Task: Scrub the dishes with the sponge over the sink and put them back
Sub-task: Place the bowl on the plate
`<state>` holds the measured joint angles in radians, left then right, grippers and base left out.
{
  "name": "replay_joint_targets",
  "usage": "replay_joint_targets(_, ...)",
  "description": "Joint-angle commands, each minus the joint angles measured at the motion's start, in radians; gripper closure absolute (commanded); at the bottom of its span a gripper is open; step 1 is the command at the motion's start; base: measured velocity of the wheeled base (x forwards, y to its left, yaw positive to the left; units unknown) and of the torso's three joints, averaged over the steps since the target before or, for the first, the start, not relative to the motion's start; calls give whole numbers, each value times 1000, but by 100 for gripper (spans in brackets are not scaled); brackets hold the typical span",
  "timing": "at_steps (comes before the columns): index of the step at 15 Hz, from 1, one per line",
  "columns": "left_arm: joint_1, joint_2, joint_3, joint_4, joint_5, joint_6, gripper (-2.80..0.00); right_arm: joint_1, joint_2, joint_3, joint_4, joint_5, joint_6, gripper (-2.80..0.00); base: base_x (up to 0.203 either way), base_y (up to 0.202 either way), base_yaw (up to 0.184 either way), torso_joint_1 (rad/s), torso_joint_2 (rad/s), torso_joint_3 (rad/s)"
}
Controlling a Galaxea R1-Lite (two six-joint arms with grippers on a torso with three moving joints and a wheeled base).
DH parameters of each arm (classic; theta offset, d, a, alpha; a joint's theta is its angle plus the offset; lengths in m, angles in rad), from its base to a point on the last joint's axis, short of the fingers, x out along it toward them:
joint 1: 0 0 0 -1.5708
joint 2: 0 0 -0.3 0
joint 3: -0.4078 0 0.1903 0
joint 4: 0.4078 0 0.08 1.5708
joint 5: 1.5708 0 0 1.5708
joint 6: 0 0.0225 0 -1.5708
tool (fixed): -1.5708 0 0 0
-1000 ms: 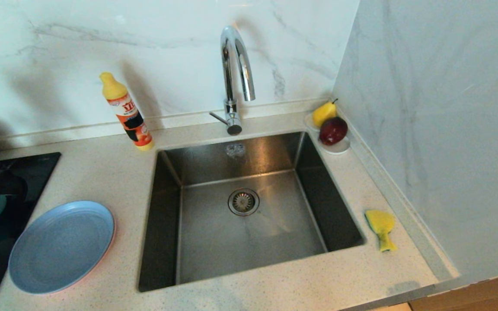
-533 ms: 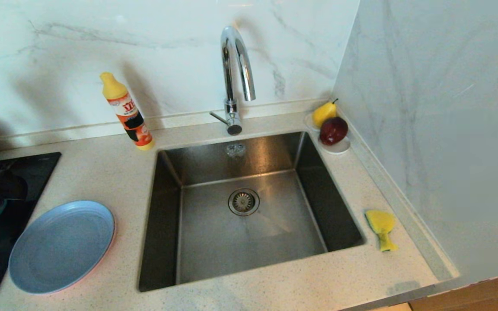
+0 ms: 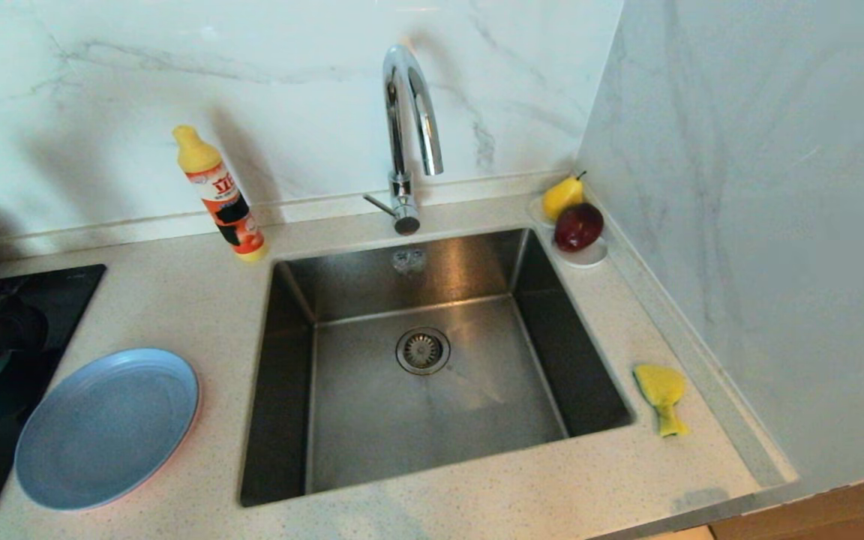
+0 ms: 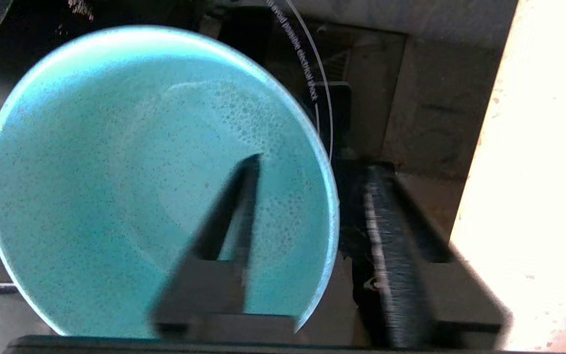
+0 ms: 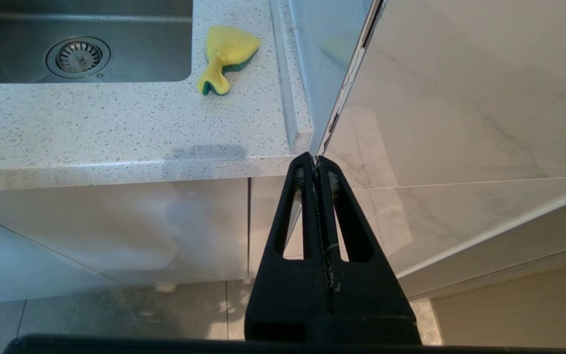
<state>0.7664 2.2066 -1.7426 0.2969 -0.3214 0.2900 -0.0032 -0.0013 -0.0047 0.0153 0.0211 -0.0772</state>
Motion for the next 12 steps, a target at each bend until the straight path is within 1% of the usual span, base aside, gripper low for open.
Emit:
replay_joint_targets(1, 1, -15, 21, 4, -3, 3, 0, 0, 1, 0, 0, 0, -1, 0, 0, 0, 0, 0, 0, 0)
replay_joint_targets(6, -1, -51, 21, 7, -4, -9, 0, 0, 1, 0, 0, 0, -1, 0, 0, 0, 0, 0, 0, 0)
replay_joint_targets(9, -7, -120, 11, 61, -10, -8, 0, 0, 1, 0, 0, 0, -2, 0, 0, 0, 0, 0, 0, 0)
replay_joint_targets(12, -28, -223, 15, 165, -80, -11, 0, 0, 1, 0, 0, 0, -1, 0, 0, 0, 0, 0, 0, 0)
